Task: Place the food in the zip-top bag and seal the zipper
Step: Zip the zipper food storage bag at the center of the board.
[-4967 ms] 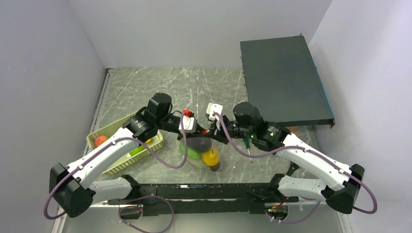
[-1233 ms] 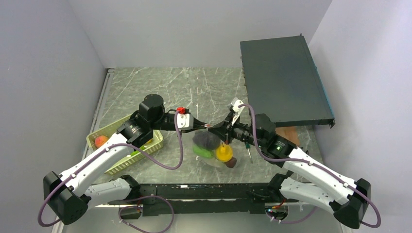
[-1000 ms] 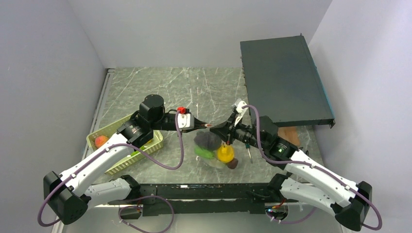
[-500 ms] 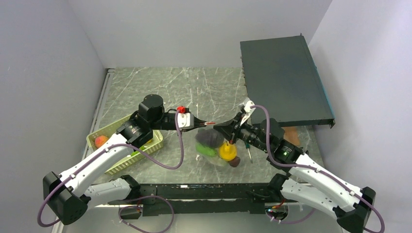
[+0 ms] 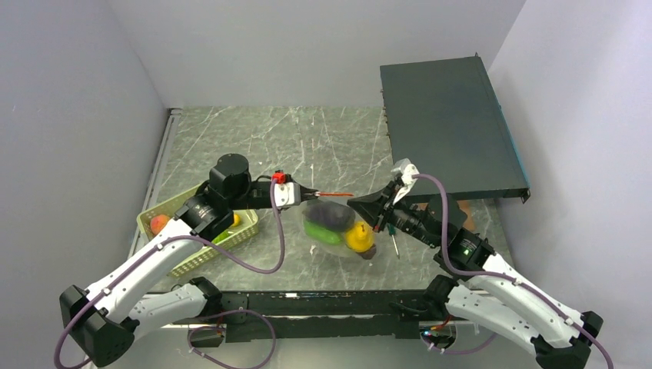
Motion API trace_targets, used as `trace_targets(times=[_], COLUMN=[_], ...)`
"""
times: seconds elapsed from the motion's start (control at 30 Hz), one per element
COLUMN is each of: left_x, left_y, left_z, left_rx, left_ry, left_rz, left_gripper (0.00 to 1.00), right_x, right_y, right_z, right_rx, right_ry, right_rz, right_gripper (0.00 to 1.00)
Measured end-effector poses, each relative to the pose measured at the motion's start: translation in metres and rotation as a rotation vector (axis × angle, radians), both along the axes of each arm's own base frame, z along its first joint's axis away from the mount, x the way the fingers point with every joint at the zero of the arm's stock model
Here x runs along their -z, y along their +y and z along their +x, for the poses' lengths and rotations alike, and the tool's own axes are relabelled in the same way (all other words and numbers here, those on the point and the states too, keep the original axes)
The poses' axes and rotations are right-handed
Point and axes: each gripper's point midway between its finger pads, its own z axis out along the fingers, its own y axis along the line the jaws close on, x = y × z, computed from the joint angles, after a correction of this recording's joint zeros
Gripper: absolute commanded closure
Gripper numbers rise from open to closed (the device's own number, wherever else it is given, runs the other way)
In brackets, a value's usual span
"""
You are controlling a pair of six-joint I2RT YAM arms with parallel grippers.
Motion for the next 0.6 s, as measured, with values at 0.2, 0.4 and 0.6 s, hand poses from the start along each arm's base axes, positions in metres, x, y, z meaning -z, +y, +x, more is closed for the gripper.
trace_targets(times=[0.2, 0.4, 0.6], left_x=[0.014, 0.039, 0.041], left_y=[0.008, 0.011, 0.011], left_z=[0.005, 0.009, 0.008], left_rx=[-0.021, -0.027, -0.018], left_ry=[0.021, 0.089, 0.098], left_rz=[0.043, 0.110, 0.113], left_gripper=[1.00, 1.00, 1.00], right_x=[0.025, 0.052, 0.048], right_y=[0.012, 0.025, 0.034], right_z=[-0.005, -0.005, -0.003], right_rx=[-0.099, -0.194, -0.249], right_ry=[0.024, 0.084, 0.091], right_rz=[-0.147, -0.306, -0.378], right_gripper=[0.91, 0.52, 0.39])
